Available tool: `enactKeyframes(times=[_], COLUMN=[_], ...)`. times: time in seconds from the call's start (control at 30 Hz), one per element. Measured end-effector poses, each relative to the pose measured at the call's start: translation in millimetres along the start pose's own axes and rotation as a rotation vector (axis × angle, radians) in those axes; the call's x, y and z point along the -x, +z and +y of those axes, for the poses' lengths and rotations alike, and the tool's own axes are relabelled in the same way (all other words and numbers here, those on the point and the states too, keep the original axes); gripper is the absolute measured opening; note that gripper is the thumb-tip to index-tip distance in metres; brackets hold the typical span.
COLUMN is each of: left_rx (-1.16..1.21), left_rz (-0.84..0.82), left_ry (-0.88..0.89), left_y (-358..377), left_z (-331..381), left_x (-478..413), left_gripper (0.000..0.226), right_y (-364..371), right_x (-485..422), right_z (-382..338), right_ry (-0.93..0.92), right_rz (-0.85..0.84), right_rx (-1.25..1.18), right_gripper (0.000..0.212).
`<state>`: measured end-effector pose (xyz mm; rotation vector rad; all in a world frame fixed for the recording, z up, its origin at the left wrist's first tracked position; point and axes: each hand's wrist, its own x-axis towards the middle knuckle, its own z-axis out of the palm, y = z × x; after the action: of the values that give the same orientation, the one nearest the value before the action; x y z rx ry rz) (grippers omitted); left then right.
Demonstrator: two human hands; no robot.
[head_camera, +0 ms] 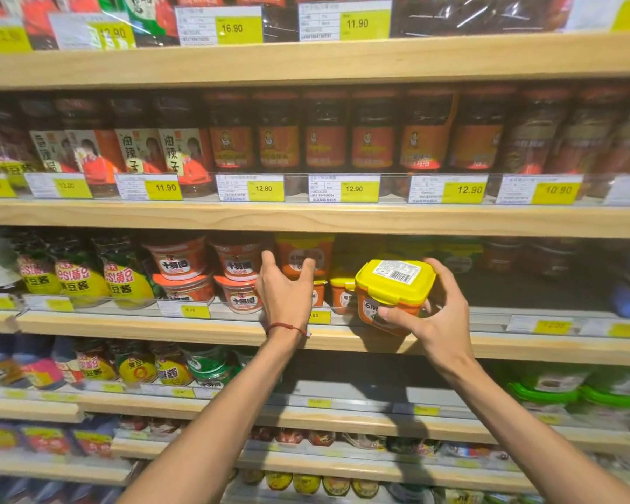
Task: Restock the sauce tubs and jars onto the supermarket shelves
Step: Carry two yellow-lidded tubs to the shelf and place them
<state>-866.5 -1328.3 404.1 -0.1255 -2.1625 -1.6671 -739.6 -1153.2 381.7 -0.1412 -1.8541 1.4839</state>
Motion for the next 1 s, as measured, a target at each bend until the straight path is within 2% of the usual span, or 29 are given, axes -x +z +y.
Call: enactKeyframes(times=[0.17, 0.37, 0.63, 0.7, 0.77, 0.83, 0.87, 0.97, 1.0], left_rx=[-0.079, -0.121, -0.086, -0.027, 0.093, 0.128, 0.134, 0.256, 0.281], left_rz=[-0.043, -0.009, 0.001, 0.068, 0.094, -0.013, -0.131, -0.613, -0.708], left_ry=[0.023, -0.014, 0.036, 0.087, 0.196, 0.290, 0.299, 0.159, 0.142], left_y=[9, 11, 8, 5, 1, -1, -2, -4, -5], left_z=[2, 2, -4, -7, -8, -8, -8, 4, 8], left_x=[5, -3, 2, 14, 25, 31, 32, 38, 41], left_gripper=[0.081, 0.067, 0.085, 0.079, 0.058, 0.047, 0.046, 0.045, 0.044], right_y=[-1, -3, -5, -4, -3, -2, -2, 0, 1], right_x=[-2, -3, -3, -2, -1, -1, -2, -7, -9], right_z=[3, 2, -1, -1, -2, -5, -7, -9, -10], right_ry=[-0.006, 0.013, 0.029, 0.028, 0.027, 0.006, 0.001, 0.002, 0.003], right_rz=[-0.008, -0.019, -0.033, -0.033, -0.038, -0.046, -0.051, -0.063, -0.072], right_rx=[0.033, 0.015, -0.030, -0.045, -0.071, -0.095, -0.103, -0.131, -0.143], right_gripper=[0.114, 0.110, 0.100, 0.101, 0.107, 0.104, 0.102, 0.083, 0.077])
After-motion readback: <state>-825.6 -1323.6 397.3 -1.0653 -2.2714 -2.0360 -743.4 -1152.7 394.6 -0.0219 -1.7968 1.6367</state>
